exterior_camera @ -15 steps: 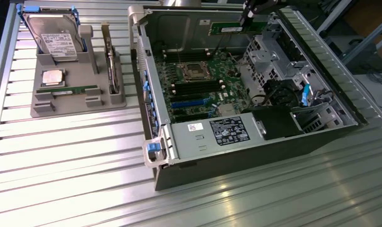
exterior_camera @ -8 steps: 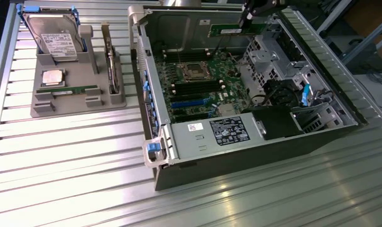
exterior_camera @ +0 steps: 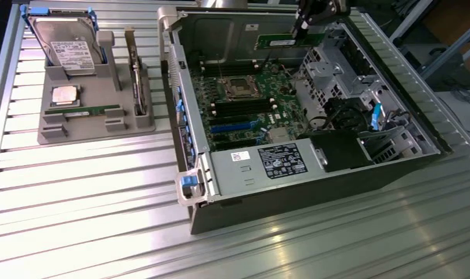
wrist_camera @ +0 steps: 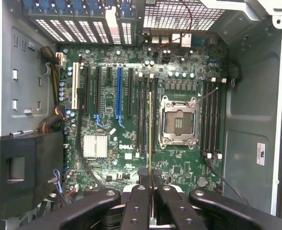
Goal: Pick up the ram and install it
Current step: 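Insert the ram into the slot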
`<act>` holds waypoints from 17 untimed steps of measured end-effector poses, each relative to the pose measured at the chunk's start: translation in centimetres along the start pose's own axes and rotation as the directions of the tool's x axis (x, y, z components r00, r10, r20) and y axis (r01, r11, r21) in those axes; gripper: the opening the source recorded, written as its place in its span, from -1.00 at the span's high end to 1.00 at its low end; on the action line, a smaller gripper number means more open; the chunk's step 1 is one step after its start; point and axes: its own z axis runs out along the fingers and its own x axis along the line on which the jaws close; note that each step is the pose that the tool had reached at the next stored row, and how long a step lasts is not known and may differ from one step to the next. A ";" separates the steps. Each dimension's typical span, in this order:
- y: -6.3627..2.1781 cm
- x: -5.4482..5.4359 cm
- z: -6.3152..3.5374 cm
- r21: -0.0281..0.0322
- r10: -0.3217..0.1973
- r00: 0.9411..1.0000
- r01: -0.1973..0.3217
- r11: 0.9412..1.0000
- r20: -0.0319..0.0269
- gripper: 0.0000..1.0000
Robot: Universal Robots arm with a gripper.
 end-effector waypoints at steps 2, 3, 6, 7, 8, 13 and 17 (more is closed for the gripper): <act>-0.01 0.0 0.28 0.000 0.000 1.000 0.000 1.000 0.000 0.76; -0.02 0.0 0.39 0.000 0.000 1.000 0.000 1.000 0.000 0.76; -0.03 0.0 0.72 0.000 0.000 1.000 0.000 1.000 0.000 0.76; -0.03 0.0 0.79 0.000 0.000 1.000 0.000 1.000 0.000 0.76; -0.03 0.0 0.85 0.000 0.000 1.000 0.000 1.000 0.000 0.76; -0.06 0.0 1.41 0.000 0.000 1.000 0.000 1.000 0.000 0.76; -0.07 0.0 1.76 0.000 0.000 1.000 0.000 1.000 0.000 0.76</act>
